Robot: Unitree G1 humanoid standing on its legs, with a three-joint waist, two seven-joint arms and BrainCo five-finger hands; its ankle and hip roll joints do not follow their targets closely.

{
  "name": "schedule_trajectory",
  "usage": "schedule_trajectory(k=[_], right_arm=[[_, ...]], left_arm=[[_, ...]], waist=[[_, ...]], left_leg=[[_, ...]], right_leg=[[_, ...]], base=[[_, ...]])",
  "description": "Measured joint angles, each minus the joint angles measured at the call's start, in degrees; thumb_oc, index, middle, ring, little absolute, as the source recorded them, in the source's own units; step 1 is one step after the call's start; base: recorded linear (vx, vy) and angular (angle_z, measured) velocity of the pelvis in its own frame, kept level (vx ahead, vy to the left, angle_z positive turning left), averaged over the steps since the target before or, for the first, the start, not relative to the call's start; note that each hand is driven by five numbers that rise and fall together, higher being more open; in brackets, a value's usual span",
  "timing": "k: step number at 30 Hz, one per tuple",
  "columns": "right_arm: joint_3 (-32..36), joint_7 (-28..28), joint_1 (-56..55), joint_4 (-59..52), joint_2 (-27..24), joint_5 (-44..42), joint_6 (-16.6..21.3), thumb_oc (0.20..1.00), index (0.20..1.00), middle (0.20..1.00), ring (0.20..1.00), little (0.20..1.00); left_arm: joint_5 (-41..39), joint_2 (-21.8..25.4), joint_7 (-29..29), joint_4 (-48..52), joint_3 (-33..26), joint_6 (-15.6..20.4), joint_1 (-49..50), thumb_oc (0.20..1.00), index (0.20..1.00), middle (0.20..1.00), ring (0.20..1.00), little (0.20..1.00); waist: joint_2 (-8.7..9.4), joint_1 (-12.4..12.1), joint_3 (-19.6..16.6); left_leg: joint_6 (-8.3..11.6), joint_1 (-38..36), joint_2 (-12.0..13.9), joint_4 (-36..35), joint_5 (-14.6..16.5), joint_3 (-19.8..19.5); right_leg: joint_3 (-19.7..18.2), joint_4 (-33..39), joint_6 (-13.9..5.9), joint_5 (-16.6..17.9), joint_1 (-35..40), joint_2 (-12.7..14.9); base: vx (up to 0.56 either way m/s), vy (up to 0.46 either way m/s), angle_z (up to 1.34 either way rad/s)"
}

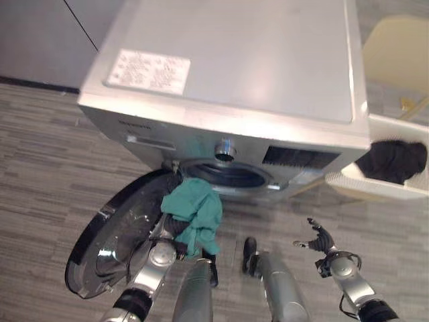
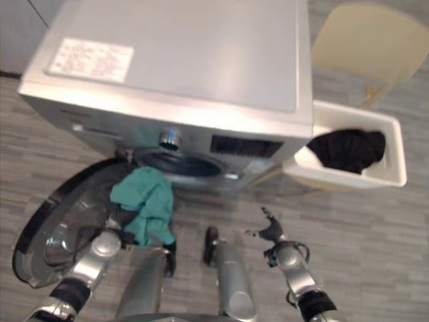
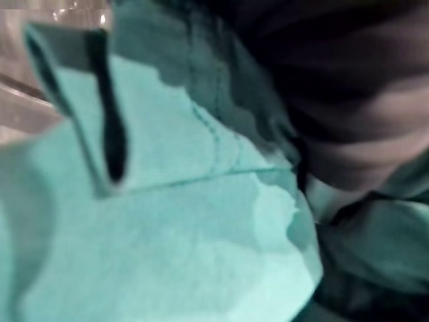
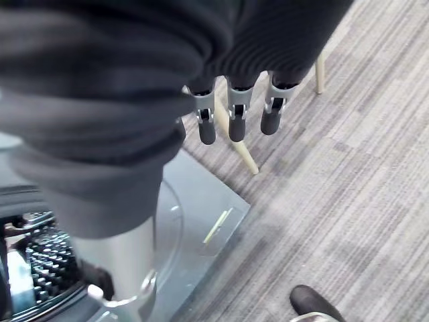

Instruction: Grab the laundry basket,head to the washer,open it,put in the laundry and shut it.

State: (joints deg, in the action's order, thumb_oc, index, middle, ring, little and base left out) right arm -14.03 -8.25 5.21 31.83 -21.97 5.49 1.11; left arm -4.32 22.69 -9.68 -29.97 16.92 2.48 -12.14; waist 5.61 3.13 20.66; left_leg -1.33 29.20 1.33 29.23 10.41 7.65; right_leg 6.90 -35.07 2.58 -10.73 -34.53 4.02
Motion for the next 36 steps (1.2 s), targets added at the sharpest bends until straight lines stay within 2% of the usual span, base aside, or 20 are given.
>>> schedule_trajectory(k=[1,3,6,7,9,11,13,16,17,18,19,20,21,23,25,30,33,34,36], right_arm=[[0.15,-0.5,2.07,0.23,-0.04,-0.26,-0.18,1.0,1.0,1.0,1.0,1.0],[0.1,-1.26,4.36,-1.84,0.15,-2.09,-0.11,1.0,1.0,1.0,1.0,1.0],[0.15,-1.95,5.12,-4.66,0.23,-2.9,0.17,1.0,1.0,1.0,1.0,1.0],[0.13,-2.91,5.58,-6.62,0.27,-4.04,0.52,1.0,1.0,1.0,1.0,1.0],[0.01,-3.48,5.94,-7.83,0.25,-4.56,0.86,1.0,1.0,1.0,1.0,1.0],[0.08,-3.71,6.94,-9.81,0.15,-5.97,1.74,1.0,1.0,1.0,1.0,1.0],[-0.15,-3.81,6.87,-10.79,0.07,-6.81,2.92,1.0,1.0,1.0,1.0,1.0],[-0.18,-4.02,6.71,-10.69,-0.19,-8.29,3.63,1.0,1.0,1.0,1.0,1.0],[-0.25,-3.97,5.99,-10.91,-0.52,-8.36,4.39,1.0,1.0,1.0,1.0,1.0],[-0.22,-4.02,6.06,-11.05,-0.9,-8.38,5.16,1.0,1.0,1.0,1.0,1.0],[-0.46,-4.01,6.34,-11.53,-1.92,-8.41,5.8,1.0,1.0,1.0,1.0,1.0],[-0.27,-3.97,6.74,-12.15,-2.54,-8.49,6.38,1.0,1.0,1.0,1.0,1.0],[-0.3,-4.28,6.94,-12.44,-3.03,-10.08,6.84,1.0,1.0,1.0,1.0,1.0],[-0.26,-4.0,6.54,-13.39,-4.28,-10.59,7.53,1.0,1.0,1.0,1.0,1.0],[0.26,-4.07,6.52,-13.0,-4.99,-10.7,7.51,1.0,1.0,1.0,1.0,1.0],[0.25,-3.06,6.52,-13.02,-5.0,-10.72,7.54,1.0,1.0,1.0,1.0,1.0],[0.26,-2.89,6.42,-12.61,-4.59,-10.88,7.56,1.0,1.0,1.0,1.0,1.0],[0.51,-3.02,6.37,-11.33,-3.57,-11.12,7.58,1.0,1.0,1.0,1.0,1.0],[0.18,-2.91,5.49,-10.37,-3.34,-11.12,7.55,1.0,1.0,1.0,1.0,1.0]], left_arm=[[-0.02,0.33,-0.79,0.01,-0.2,0.0,-2.89,0.2,0.2,0.2,0.2,0.2],[-0.01,0.59,-2.04,0.58,-0.4,-0.01,-7.77,0.2,0.2,0.2,0.2,0.2],[0.04,1.2,-3.91,2.36,-0.3,0.02,-11.76,0.2,0.2,0.2,0.2,0.2],[0.05,2.4,-5.43,2.92,-0.4,0.01,-15.8,0.2,0.2,0.2,0.2,0.2],[0.05,4.2,-7.75,0.99,0.87,-0.21,-21.2,0.2,0.2,0.2,0.2,0.2],[0.07,8.11,-10.0,-1.19,1.5,-0.31,-28.72,0.2,0.2,0.2,0.2,0.2],[0.06,13.04,-11.18,-6.37,5.17,-0.46,-37.84,0.2,0.2,0.2,0.2,0.2],[0.05,16.73,-14.01,-10.38,6.88,-0.31,-47.05,0.2,0.2,0.2,0.2,0.2],[0.21,18.86,-14.98,-12.55,9.59,-0.21,-51.33,0.2,0.2,0.2,0.2,0.2],[0.19,20.22,-15.87,-13.29,9.9,0.07,-54.34,0.222,0.222,0.222,0.222,0.222],[0.24,22.13,-17.03,-15.9,12.05,0.1,-58.98,0.686,0.686,0.686,0.686,0.686],[0.28,24.02,-17.86,-18.94,14.24,-0.02,-63.28,1.0,1.0,1.0,1.0,1.0],[0.76,25.2,-19.38,-22.34,15.85,-0.06,-66.92,1.0,1.0,1.0,1.0,1.0],[1.06,25.32,-18.1,-28.63,21.41,-0.14,-70.43,1.0,1.0,1.0,1.0,1.0],[1.08,25.31,-16.06,-28.9,21.64,-0.56,-70.14,1.0,1.0,1.0,1.0,1.0],[1.22,24.9,-12.13,-27.13,20.74,-0.52,-65.0,1.0,1.0,1.0,1.0,1.0],[1.21,24.05,-10.97,-25.78,19.69,-0.49,-61.11,1.0,1.0,1.0,1.0,1.0],[1.12,22.9,-10.82,-19.71,13.89,-0.29,-54.79,1.0,1.0,1.0,1.0,1.0],[1.12,21.19,-10.69,-16.99,13.48,-0.08,-49.63,1.0,1.0,1.0,1.0,1.0]], waist=[[-0.08,-0.17,0.99],[-0.8,1.19,4.59],[-0.67,1.57,5.54],[-0.68,1.68,5.84],[-0.5,2.34,6.08],[-0.46,3.94,6.37],[-0.49,5.2,6.35],[-0.59,5.47,6.3],[-0.89,6.41,6.11],[-1.06,6.95,6.02],[-1.19,7.41,5.96],[-1.33,7.39,6.02],[-1.47,7.71,5.85],[-2.03,7.95,5.74],[-2.03,7.64,5.74],[-2.05,6.6,5.74],[-2.07,5.96,5.73],[-2.66,5.97,5.44],[-3.69,4.99,3.55]], left_leg=[[-0.39,4.77,1.04,4.62,1.32,0.96],[-0.83,10.87,2.25,13.3,3.67,1.44],[-1.24,18.0,4.43,21.92,6.9,2.77],[-1.46,23.92,5.76,27.14,8.48,2.94],[-1.6,28.29,6.93,31.93,9.71,2.65],[-1.53,32.85,8.12,34.08,9.99,2.53],[-1.7,35.81,8.89,35.02,9.89,2.46],[-1.76,38.0,10.19,35.52,9.87,2.04],[-1.47,39.06,9.88,36.69,10.02,1.31],[-1.39,40.02,9.96,36.75,10.07,1.13],[-1.54,41.71,10.24,37.02,9.99,0.76],[-1.83,43.24,10.7,37.37,9.84,0.51],[-1.69,44.84,11.54,38.25,9.89,-0.32],[-1.47,46.05,11.76,40.01,10.52,-0.49],[-1.23,46.39,11.82,41.29,11.6,-0.48],[-0.57,45.26,11.48,41.35,12.45,-0.69],[-0.18,43.17,10.16,39.91,12.24,-1.03],[0.04,41.87,9.21,38.71,12.15,-1.69],[0.37,41.22,8.87,37.28,11.85,-1.79]], right_leg=[[-0.85,-3.2,0.02,-0.01,-4.64,-0.21],[-1.6,-9.63,0.27,-0.43,-10.12,-0.27],[-2.93,-16.16,0.55,-1.94,-17.59,-1.2],[-3.19,-20.51,1.01,-2.22,-23.5,-1.69],[-3.42,-24.38,1.18,-2.79,-27.74,-2.45],[-2.84,-25.58,1.09,-2.8,-32.42,-2.59],[-2.69,-25.89,0.72,-2.58,-35.18,-3.05],[-2.03,-26.43,0.17,-2.8,-37.28,-3.64],[-1.84,-26.88,0.19,-2.73,-38.09,-3.77],[-1.75,-26.37,0.18,-2.73,-39.16,-4.19],[-1.75,-26.22,-0.09,-2.57,-40.82,-4.92],[-1.51,-26.18,-0.15,-2.54,-42.05,-5.32],[-0.32,-25.83,-0.7,-2.14,-43.39,-5.59],[-0.43,-27.48,-0.27,-1.94,-44.65,-5.87],[-0.53,-28.86,-0.01,-1.79,-45.25,-5.73],[-0.3,-29.95,2.51,-2.17,-44.46,-5.29],[0.11,-29.71,3.61,-2.8,-42.3,-4.16],[0.69,-29.03,4.11,-3.17,-40.66,-3.24],[0.76,-27.98,4.34,-3.36,-39.88,-3.06]], base=[[-0.16,0.049,-0.43],[-0.13,0.018,-0.34],[-0.13,0.003,-0.37],[-0.09,-0.013,-0.34],[-0.05,0.004,-0.19],[-0.06,0.0,-0.24],[-0.03,-0.008,-0.18],[-0.01,-0.003,-0.21],[0.0,0.007,-0.14],[0.01,0.005,-0.16],[0.0,0.007,-0.35],[0.02,-0.017,-0.64],[0.02,-0.018,-0.5],[0.03,-0.039,-0.21],[0.03,-0.035,-0.03],[0.02,-0.04,0.09],[0.03,-0.076,0.24],[-0.01,-0.025,0.37],[-0.01,-0.03,0.25]])
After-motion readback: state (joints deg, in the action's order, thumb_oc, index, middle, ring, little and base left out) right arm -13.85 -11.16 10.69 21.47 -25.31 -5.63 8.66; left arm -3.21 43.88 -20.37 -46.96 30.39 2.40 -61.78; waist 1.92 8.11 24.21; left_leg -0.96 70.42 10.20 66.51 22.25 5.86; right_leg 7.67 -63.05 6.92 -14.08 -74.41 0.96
